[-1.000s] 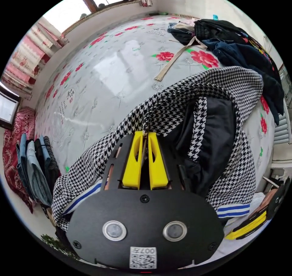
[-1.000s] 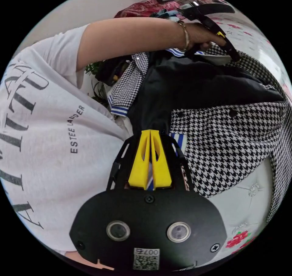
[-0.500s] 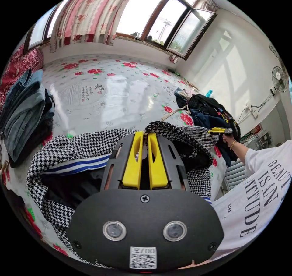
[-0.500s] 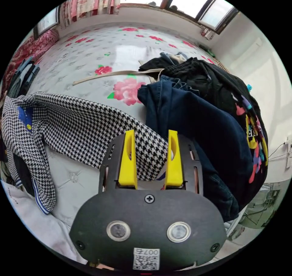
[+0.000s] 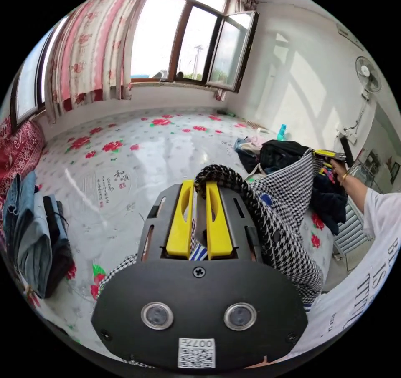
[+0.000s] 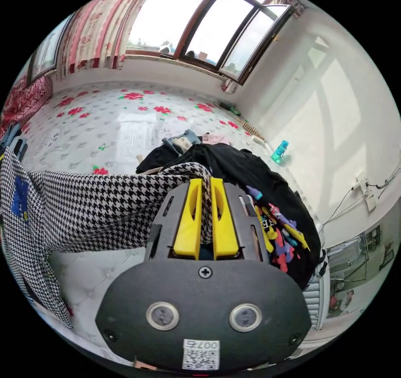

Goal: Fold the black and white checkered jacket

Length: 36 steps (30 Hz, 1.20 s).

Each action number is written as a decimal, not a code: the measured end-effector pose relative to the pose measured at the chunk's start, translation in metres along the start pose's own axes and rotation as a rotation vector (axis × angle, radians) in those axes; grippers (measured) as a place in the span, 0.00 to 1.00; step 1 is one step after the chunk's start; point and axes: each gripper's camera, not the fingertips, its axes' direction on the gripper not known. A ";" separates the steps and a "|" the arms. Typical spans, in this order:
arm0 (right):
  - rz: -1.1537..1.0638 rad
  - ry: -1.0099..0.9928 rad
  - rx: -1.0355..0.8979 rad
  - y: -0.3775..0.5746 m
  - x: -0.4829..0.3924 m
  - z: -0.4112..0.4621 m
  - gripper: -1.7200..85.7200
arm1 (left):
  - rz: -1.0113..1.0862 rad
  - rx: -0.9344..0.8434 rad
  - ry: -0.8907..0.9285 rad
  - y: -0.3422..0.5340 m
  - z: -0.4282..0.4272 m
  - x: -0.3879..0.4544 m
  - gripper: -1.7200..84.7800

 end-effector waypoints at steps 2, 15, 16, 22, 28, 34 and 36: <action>0.018 0.025 -0.143 -0.002 -0.011 0.034 0.03 | -0.112 -0.192 -0.084 0.008 0.035 -0.012 0.08; -0.470 -0.836 -0.082 0.253 -0.255 -0.134 0.06 | -0.133 -0.398 0.248 0.200 -0.001 0.094 0.06; -0.553 -0.846 -0.101 0.268 -0.283 -0.141 0.07 | -0.147 -0.442 0.257 0.209 0.017 0.102 0.07; -0.723 -0.791 -0.277 0.281 -0.380 -0.111 0.10 | -0.252 -0.610 0.216 0.241 0.057 0.094 0.07; -0.892 -0.605 -0.220 0.299 -0.382 -0.114 0.04 | -0.276 -0.565 0.205 0.243 0.019 0.075 0.09; -0.613 -1.104 -0.034 0.265 -0.258 -0.168 0.02 | -0.327 -0.397 0.371 0.224 -0.010 0.060 0.14; -0.639 -1.193 -0.008 0.266 -0.246 -0.180 0.02 | -0.357 -0.319 0.505 0.213 -0.017 0.049 0.18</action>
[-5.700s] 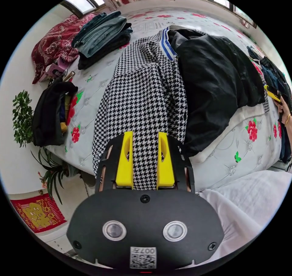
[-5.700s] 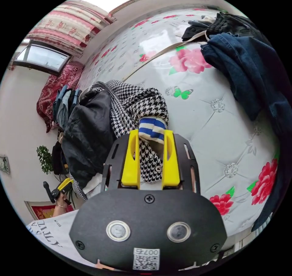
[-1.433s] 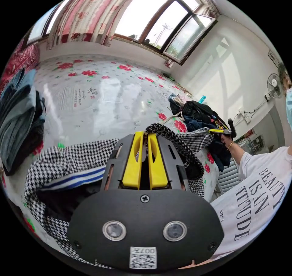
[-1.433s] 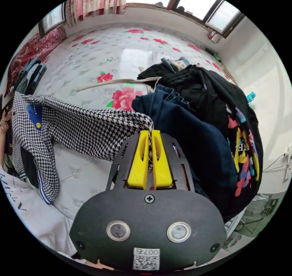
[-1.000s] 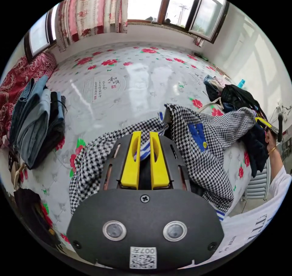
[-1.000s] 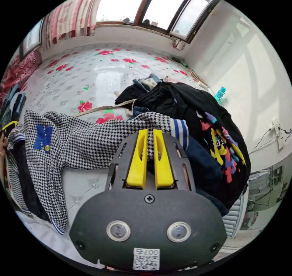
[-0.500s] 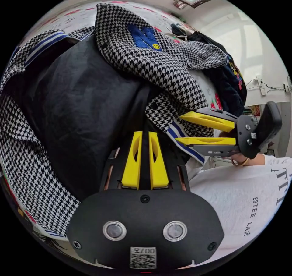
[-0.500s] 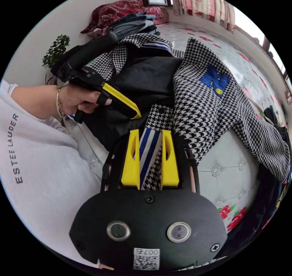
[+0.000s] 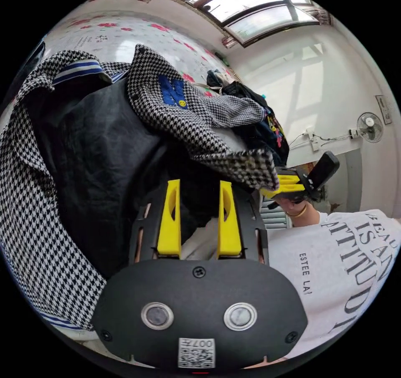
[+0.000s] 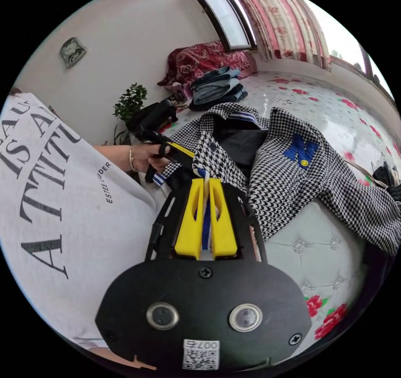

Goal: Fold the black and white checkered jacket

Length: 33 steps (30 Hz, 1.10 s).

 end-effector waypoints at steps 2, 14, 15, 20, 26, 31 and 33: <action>-0.055 -0.035 -0.041 0.000 -0.009 0.003 0.02 | 0.001 0.009 0.106 -0.005 -0.009 -0.006 0.19; -0.165 -0.101 -0.425 0.042 -0.030 0.078 0.04 | -0.109 -0.221 0.136 0.059 0.010 -0.043 0.19; -0.158 -0.077 -0.449 0.045 -0.028 0.083 0.05 | -0.111 -0.225 0.136 0.060 0.011 -0.043 0.19; -0.047 0.027 -0.386 0.058 -0.010 0.057 0.09 | -0.073 -0.220 0.060 0.066 -0.001 -0.028 0.19; 0.452 -0.003 -0.186 0.131 0.082 -0.004 0.10 | -0.102 -0.201 0.046 0.069 -0.001 -0.029 0.19; 0.661 -0.047 -0.130 0.180 0.133 -0.005 0.09 | -0.060 -0.305 0.034 0.054 0.062 -0.004 0.19; 0.681 -0.085 -0.169 0.187 0.146 0.015 0.09 | -0.051 -0.374 -0.012 0.048 0.097 0.005 0.16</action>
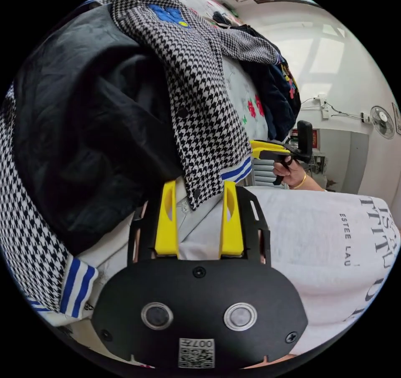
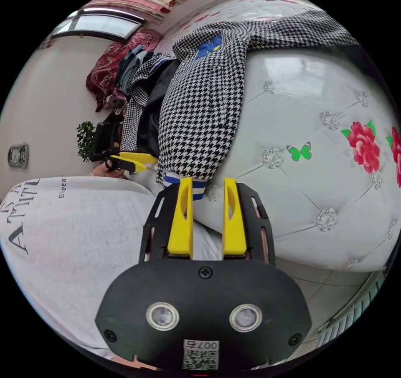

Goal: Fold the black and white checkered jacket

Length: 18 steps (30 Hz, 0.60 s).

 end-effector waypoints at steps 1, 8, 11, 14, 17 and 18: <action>0.018 -0.036 -0.020 -0.006 0.009 0.012 0.09 | -0.029 0.016 -0.085 -0.008 0.006 0.006 0.11; 0.002 -0.081 0.010 -0.010 0.013 0.003 0.05 | 0.036 0.068 -0.130 0.004 -0.011 0.057 0.07; -0.101 -0.074 0.026 0.031 -0.006 -0.034 0.04 | 0.052 0.120 0.004 0.041 -0.014 0.081 0.07; -0.070 -0.059 -0.075 0.056 -0.002 -0.017 0.03 | -0.054 0.102 -0.022 0.059 0.016 0.077 0.08; -0.015 0.077 -0.131 0.052 0.010 0.000 0.04 | -0.112 0.113 -0.041 0.061 0.008 0.073 0.08; -0.029 0.097 -0.079 0.044 0.008 -0.011 0.05 | -0.101 0.136 -0.058 0.061 0.000 0.076 0.09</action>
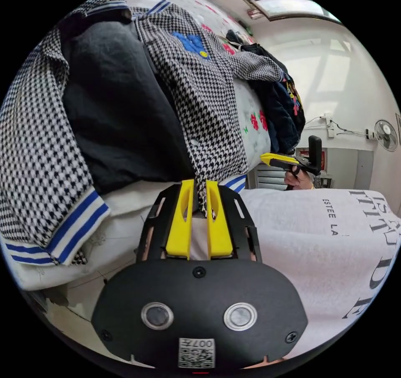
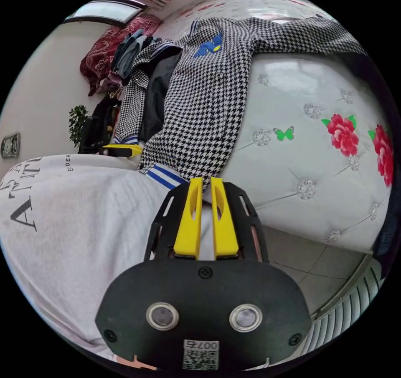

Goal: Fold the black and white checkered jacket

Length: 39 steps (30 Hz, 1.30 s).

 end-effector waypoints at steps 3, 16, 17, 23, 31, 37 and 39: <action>-0.074 0.074 0.151 -0.029 -0.010 -0.030 0.07 | 0.050 0.107 -0.282 -0.016 -0.056 0.006 0.11; -0.345 0.372 0.283 -0.336 -0.101 0.008 0.13 | 0.179 0.220 -0.864 -0.195 -0.143 -0.022 0.15; -0.342 0.381 0.276 -0.352 -0.102 0.014 0.13 | 0.184 0.174 -0.898 -0.213 -0.135 -0.033 0.14; -0.333 0.467 0.154 -0.467 -0.088 0.085 0.13 | 0.216 0.089 -0.888 -0.248 -0.133 -0.073 0.05; -0.431 0.435 0.223 -0.475 -0.090 0.053 0.10 | 0.124 0.427 -0.545 -0.223 -0.278 -0.082 0.02; -0.311 0.363 0.103 -0.523 -0.050 0.085 0.12 | -0.207 0.473 -0.708 -0.296 -0.296 -0.142 0.04; -0.204 0.367 -0.005 -0.530 -0.030 0.110 0.12 | -0.336 0.350 -0.670 -0.305 -0.280 -0.168 0.05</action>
